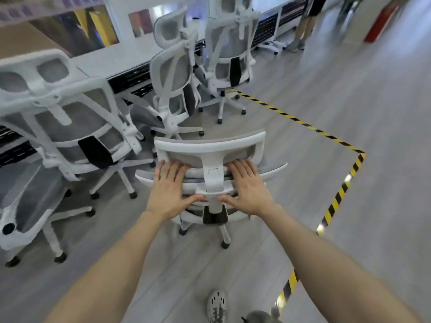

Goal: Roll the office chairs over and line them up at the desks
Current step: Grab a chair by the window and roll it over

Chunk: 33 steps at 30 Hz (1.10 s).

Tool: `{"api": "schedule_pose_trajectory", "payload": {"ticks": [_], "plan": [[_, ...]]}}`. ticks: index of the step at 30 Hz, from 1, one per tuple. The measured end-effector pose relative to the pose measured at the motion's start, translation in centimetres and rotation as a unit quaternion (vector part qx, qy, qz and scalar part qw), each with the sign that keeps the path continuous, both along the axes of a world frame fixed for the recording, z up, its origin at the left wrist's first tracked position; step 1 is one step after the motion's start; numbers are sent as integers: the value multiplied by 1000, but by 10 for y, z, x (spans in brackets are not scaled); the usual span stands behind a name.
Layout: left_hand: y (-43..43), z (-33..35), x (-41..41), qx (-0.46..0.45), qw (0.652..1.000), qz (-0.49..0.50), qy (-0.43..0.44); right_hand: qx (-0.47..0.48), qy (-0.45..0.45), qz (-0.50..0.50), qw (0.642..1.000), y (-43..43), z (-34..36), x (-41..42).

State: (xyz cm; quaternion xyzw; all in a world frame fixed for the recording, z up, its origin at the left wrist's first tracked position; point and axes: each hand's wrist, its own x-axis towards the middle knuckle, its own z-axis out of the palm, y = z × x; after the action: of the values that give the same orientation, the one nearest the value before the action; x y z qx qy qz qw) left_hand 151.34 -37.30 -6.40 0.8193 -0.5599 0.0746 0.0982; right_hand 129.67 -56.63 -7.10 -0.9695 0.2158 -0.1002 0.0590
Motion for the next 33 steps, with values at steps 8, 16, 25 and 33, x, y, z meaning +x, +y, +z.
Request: {"api": "schedule_pose_trajectory", "payload": {"ticks": [8, 16, 25, 33], "plan": [[-195, -1, 28, -8, 996, -85, 2, 21, -20, -87, 996, -160, -3, -1], [-394, -6, 38, 2, 991, -129, -21, 15, -37, -143, 989, -332, -9, -7], [-594, 3, 36, 37, 982, -179, -37, 53, -16, -214, 975, -500, -3, -13], [-734, 8, 34, -1, 972, -225, -64, 82, -20, -282, 956, -615, 3, -18]]}}
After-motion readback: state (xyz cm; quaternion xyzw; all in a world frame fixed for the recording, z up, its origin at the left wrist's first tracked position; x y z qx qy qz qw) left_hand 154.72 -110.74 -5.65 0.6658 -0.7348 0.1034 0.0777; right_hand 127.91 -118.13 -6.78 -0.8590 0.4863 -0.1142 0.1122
